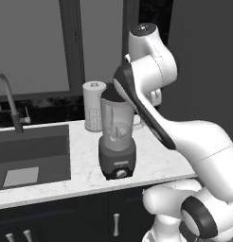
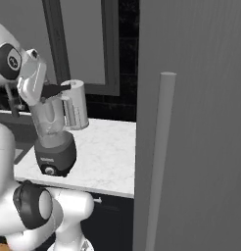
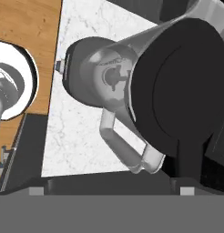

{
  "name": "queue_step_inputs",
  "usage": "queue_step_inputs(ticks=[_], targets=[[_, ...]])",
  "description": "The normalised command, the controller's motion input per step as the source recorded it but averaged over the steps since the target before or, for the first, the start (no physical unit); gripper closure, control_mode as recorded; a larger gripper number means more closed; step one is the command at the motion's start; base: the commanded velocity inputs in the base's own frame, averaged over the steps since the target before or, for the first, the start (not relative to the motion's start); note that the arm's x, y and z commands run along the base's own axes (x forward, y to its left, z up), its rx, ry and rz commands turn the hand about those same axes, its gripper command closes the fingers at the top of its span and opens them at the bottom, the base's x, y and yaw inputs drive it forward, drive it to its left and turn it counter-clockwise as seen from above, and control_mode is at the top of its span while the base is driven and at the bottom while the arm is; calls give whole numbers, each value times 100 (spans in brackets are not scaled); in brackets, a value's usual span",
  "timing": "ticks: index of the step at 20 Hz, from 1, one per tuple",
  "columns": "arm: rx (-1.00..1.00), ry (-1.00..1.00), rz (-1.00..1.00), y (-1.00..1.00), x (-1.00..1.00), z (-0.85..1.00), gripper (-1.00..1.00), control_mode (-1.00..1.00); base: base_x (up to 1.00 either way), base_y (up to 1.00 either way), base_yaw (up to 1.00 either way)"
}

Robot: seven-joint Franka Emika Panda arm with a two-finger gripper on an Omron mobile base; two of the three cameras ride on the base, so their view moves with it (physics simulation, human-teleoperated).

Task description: Close the lid blender by securely placing the lid on top.

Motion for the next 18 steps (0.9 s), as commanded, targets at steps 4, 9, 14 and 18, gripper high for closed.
queue_step_inputs(ticks=[4, 9, 14, 18], targets=[[5, -15, 0, -8, -63, 0, -100, -100, 0, 0, 0], [2, -8, 0, -2, -18, 3, -100, -100, 0, 0, 0], [0, -9, 1, 0, -8, 0, -100, -100, 0, 0, 0], [0, -10, 5, -6, 0, 0, -100, -100, 0, 0, 0]])
